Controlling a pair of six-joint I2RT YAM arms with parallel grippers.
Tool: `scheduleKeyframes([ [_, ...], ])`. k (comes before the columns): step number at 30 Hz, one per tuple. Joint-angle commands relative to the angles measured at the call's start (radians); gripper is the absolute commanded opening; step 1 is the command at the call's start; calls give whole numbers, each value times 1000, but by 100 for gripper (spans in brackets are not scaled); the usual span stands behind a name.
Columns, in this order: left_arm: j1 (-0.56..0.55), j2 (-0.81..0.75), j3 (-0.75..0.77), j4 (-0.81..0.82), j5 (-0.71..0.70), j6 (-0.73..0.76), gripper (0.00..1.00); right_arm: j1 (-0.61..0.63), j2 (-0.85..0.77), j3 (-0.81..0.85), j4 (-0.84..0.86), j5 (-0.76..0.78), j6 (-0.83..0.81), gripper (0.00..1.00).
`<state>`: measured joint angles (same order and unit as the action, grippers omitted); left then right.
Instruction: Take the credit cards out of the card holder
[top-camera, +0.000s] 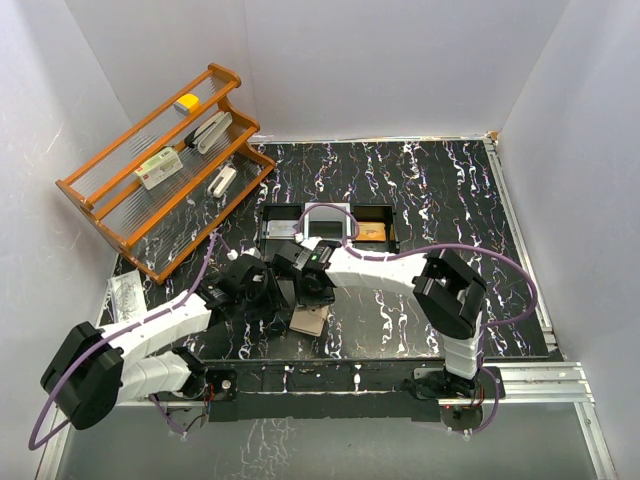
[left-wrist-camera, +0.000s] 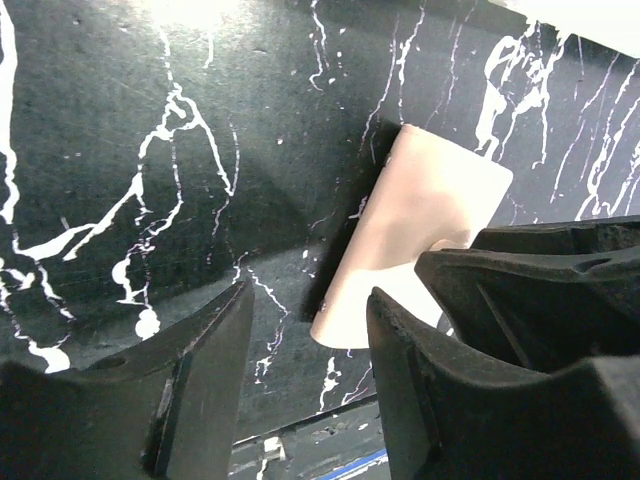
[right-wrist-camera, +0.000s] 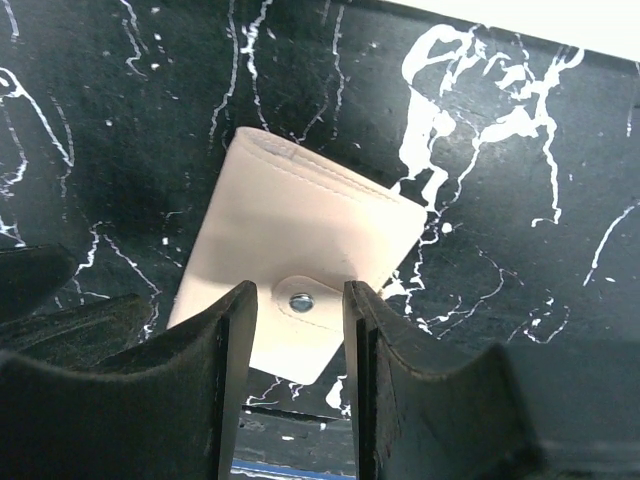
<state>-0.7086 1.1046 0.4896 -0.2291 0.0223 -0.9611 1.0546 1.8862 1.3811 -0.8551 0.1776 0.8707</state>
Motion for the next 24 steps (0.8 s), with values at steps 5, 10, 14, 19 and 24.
scheduleKeyframes([
  [5, 2, 79, -14, 122, 135, 29, 50, 2, -21, -72, 43, 25, 59, 39],
  [10, 1, 154, -12, 154, 195, 46, 47, 2, -10, -94, 54, 28, 65, 34],
  [14, 1, 208, -10, 174, 236, 60, 40, 2, -53, -135, 103, 13, 69, 27],
  [19, 1, 239, 0, 165, 244, 65, 30, 2, -107, -178, 171, 0, 69, 13],
  [24, 2, 259, 29, 72, 187, 63, 23, 2, -135, -187, 175, 1, 67, 12],
])
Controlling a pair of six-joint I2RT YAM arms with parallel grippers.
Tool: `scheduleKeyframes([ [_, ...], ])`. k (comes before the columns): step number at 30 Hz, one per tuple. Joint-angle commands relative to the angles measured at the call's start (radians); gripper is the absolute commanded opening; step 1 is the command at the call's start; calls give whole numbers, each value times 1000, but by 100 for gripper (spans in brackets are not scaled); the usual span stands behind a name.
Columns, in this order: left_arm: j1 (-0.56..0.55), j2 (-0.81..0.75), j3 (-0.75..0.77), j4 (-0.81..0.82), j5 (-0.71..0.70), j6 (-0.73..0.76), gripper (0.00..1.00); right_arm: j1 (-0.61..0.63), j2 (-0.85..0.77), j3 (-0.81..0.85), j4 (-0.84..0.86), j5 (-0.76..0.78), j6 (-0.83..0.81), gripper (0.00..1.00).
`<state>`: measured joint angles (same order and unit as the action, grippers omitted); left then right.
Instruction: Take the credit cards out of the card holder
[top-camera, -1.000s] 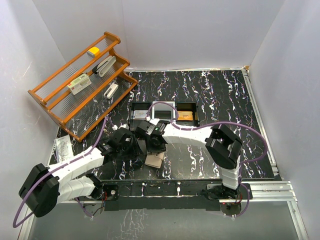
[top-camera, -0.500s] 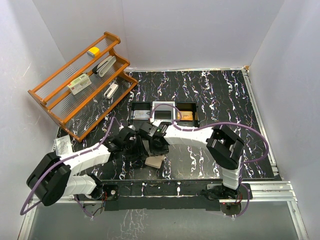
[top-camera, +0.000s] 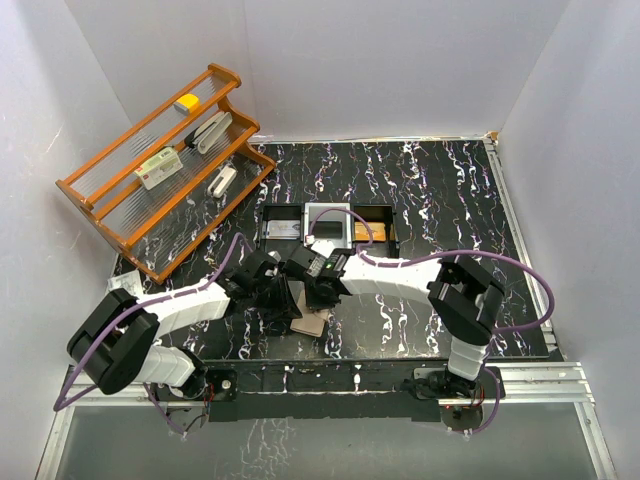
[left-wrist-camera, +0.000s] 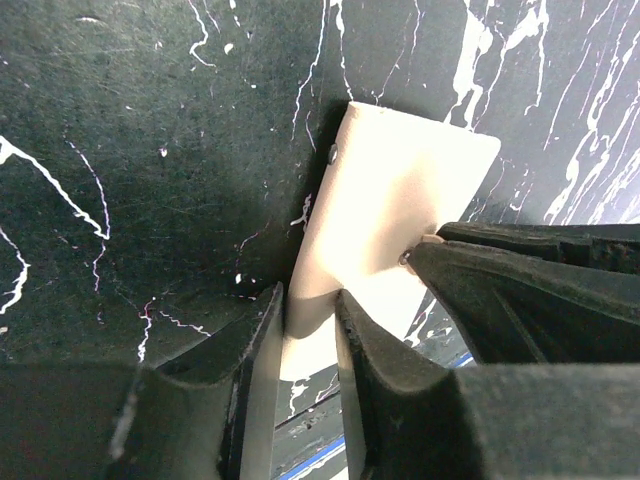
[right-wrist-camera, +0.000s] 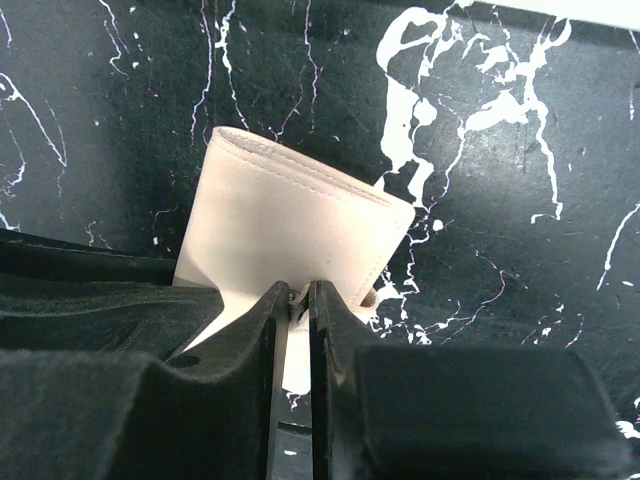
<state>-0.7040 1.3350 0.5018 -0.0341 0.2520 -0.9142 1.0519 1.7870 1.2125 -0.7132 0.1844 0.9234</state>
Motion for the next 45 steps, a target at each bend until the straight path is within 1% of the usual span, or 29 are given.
scheduleKeyframes([
  [1, -2, 29, 22, -139, -56, 16, 22, 4, -39, -21, 35, -7, 12, 12],
  [5, -3, 29, 29, -165, -77, 19, 22, 5, -92, -38, 30, -4, 18, 16],
  [9, -3, 29, 24, -149, -70, 11, 22, 5, -131, -67, 18, 9, 34, 21],
  [14, -3, 29, 33, -139, -68, 10, 25, 5, -162, -105, -8, 33, 62, 26],
  [18, -3, 29, 50, -146, -69, 17, 27, 5, -184, -130, -1, 40, 72, 27],
  [23, -3, 27, 66, -160, -80, 27, 28, 4, -205, -144, -12, 50, 87, 24],
  [25, -3, 26, 69, -165, -79, 35, 29, 1, -216, -161, 9, 42, 91, 22],
  [30, -3, 29, 81, -173, -79, 46, 30, -28, -240, -191, 53, 9, 98, 21],
  [32, -3, 29, 89, -177, -77, 51, 30, -49, -256, -216, 83, -29, 95, 20],
  [40, -3, 29, 102, -185, -80, 62, 32, -112, -330, -374, 279, -158, 108, 16],
  [45, -3, 16, 108, -202, -77, 79, 35, -137, -325, -430, 408, -230, 122, 17],
])
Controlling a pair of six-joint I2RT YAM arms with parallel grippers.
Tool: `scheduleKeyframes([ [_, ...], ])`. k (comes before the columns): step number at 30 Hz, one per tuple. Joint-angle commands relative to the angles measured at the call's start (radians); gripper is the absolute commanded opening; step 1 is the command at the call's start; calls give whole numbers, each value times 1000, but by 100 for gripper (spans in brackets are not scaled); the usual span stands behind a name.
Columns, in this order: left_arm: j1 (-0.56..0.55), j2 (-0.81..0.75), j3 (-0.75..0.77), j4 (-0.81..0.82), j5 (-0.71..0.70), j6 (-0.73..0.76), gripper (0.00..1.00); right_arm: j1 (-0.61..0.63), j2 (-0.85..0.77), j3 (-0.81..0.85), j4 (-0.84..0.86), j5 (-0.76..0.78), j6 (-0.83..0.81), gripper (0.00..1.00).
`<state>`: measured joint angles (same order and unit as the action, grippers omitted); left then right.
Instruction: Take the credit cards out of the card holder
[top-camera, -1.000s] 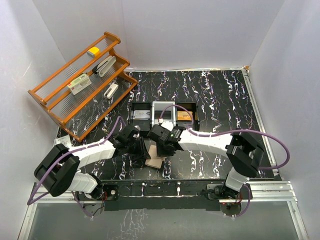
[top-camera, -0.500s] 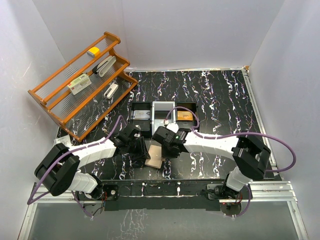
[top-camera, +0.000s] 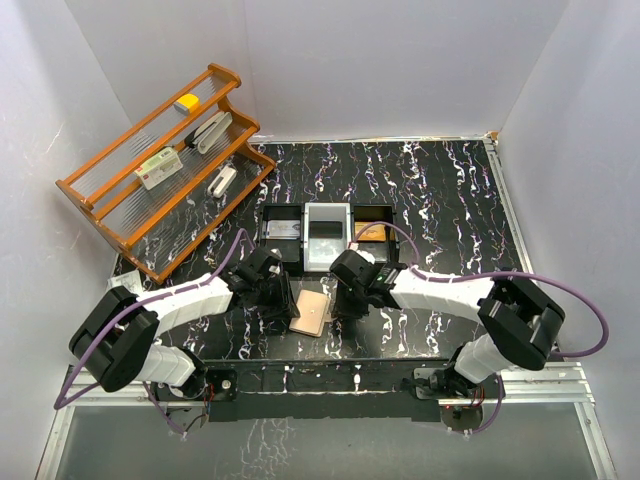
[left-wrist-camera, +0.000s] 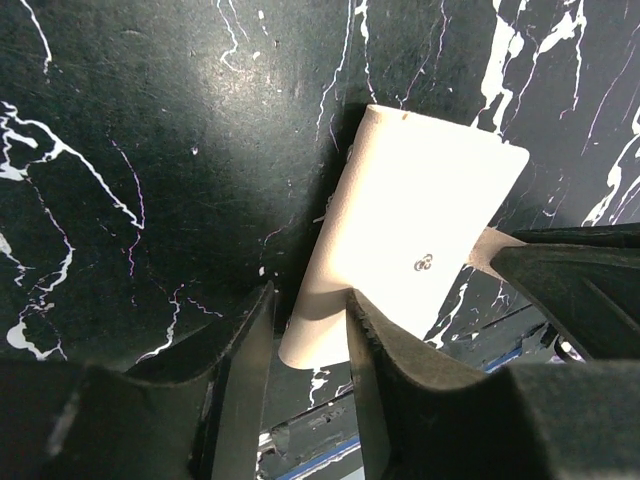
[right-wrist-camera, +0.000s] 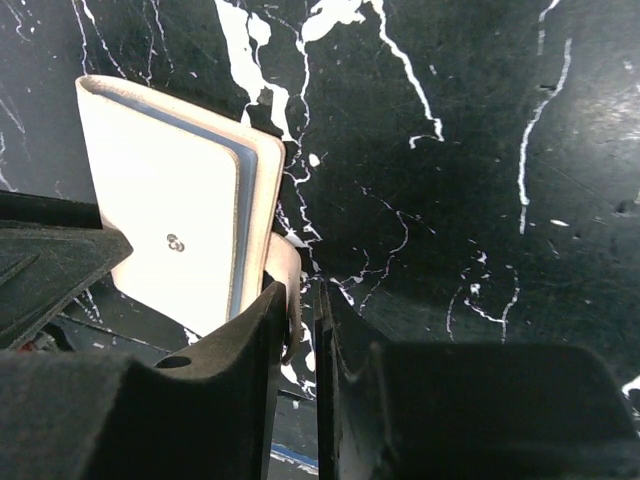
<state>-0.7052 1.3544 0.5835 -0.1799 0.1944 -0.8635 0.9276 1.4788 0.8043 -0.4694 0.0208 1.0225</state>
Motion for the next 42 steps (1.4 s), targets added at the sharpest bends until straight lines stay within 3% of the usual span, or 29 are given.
scheduleKeyframes([
  [1, -2, -9, 26, -56, -19, 28, 36, -15, -8, -25, 180, -73, 26, 17],
  [5, -2, -35, 25, -60, -23, 31, 38, -18, 26, -27, 204, -94, 30, 13],
  [9, -1, -89, 27, -66, -67, 25, 44, -18, 15, -41, 205, -97, 26, 2],
  [17, -2, -198, 19, 32, -47, 51, 88, -19, -39, -60, 186, -58, -5, 0],
  [22, -26, -168, 88, -8, -50, 141, 88, -20, -71, -102, 213, -28, 31, 0],
  [27, -170, -15, 232, -218, -254, 237, 87, -32, -153, -205, 310, -1, 112, 0],
  [32, -286, 132, 335, -317, -378, 259, 86, -66, -200, -277, 374, -36, 146, 0],
  [42, -388, 252, 436, -364, -465, 270, 86, -88, -245, -333, 400, -46, 162, 0],
])
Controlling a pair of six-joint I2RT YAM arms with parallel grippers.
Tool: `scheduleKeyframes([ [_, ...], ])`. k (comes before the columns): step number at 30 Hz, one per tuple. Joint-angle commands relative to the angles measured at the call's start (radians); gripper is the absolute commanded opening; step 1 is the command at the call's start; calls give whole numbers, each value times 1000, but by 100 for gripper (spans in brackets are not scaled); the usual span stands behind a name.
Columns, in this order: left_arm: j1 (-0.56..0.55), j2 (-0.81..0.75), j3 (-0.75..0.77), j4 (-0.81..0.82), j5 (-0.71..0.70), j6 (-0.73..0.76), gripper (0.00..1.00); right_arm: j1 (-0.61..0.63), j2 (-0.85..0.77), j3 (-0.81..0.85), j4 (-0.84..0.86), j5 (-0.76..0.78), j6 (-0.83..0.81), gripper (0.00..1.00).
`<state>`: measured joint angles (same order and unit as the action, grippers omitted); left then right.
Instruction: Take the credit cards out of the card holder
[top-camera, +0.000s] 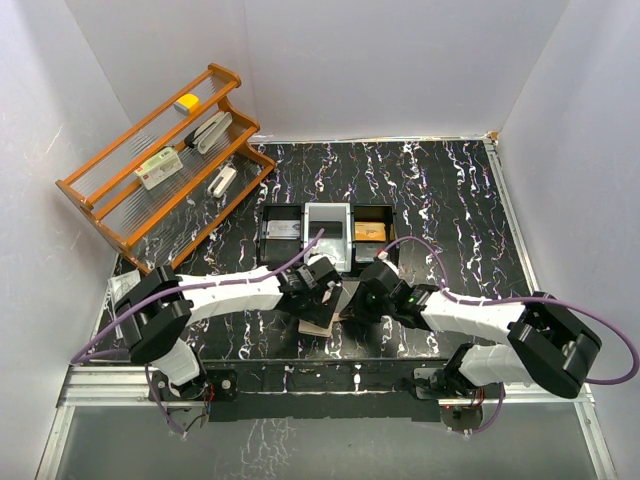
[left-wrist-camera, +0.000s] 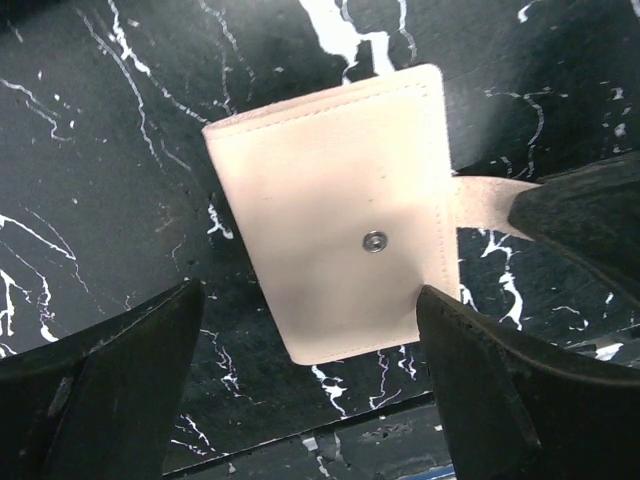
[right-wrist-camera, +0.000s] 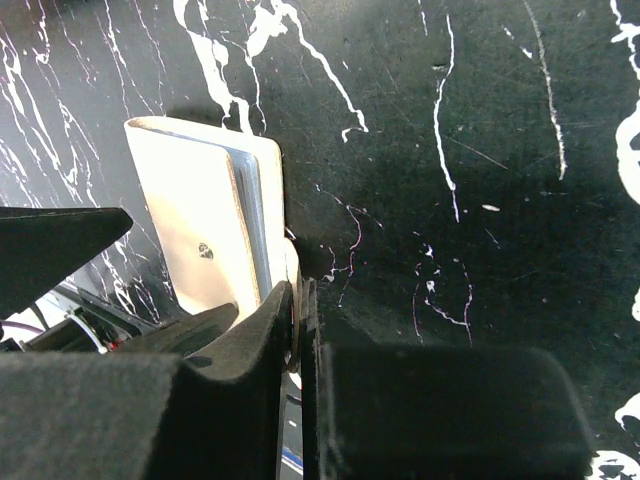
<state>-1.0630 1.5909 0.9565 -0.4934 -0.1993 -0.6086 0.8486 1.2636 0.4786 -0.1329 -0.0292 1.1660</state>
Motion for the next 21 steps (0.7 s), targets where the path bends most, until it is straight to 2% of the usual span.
scheduleKeyframes([
  [1, -38, 24, 74, -55, -77, 14, 86, -9, -30, -9, 65, 5, 21, 0],
  [8, -68, 48, 117, -62, -112, 16, 90, -14, -38, -23, 75, 2, 31, 0],
  [12, -69, 88, 119, -62, -106, 8, 89, -17, -47, -36, 84, 4, 40, 0],
  [21, -97, 138, 160, -116, -205, -43, 86, -25, -78, -67, 97, 7, 63, 0],
])
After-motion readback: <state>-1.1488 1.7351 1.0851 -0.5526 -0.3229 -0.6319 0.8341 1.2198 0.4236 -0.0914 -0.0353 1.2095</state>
